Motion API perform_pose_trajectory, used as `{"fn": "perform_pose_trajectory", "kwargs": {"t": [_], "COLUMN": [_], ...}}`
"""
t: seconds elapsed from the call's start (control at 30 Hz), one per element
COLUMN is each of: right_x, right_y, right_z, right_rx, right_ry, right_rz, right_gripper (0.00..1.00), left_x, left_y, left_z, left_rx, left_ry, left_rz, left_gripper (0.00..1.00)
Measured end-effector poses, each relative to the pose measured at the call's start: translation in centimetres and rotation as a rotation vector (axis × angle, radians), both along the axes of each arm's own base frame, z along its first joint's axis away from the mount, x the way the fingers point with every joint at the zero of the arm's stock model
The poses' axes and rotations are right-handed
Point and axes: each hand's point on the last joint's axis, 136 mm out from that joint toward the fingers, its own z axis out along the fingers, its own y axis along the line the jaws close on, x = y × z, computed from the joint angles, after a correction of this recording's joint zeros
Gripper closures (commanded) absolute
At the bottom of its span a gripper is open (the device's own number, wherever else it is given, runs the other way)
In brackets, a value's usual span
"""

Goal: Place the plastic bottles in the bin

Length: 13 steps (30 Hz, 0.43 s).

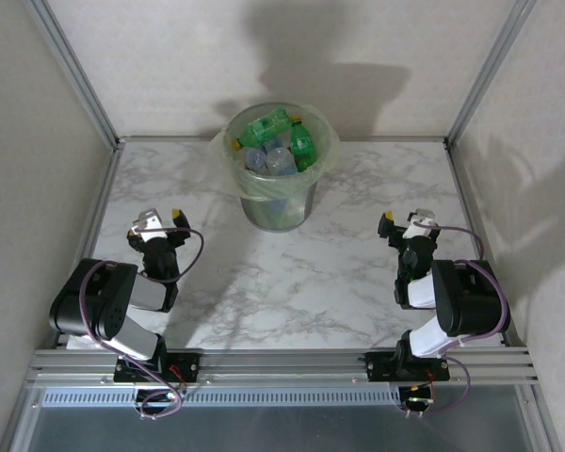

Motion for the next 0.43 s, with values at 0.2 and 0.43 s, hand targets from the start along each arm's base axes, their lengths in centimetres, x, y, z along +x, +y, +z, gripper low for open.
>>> {"fn": "perform_pose_trajectory", "kwargs": {"t": [0.2,0.43], "right_x": [0.1,0.1], "right_y": [0.5,1.2], "right_z": [0.0,-0.3], "right_rx": [-0.005,-0.013], "right_ry": [0.002,0.014], "right_rz": [0.03,0.077], "right_gripper": [0.01,0.01], "left_x": [0.0,0.0], "left_y": [0.0,0.0], "left_z": [0.0,0.0], "left_rx": [0.0,0.0], "left_ry": [0.0,0.0], "left_rz": [0.0,0.0], "left_gripper": [0.01,0.01]}}
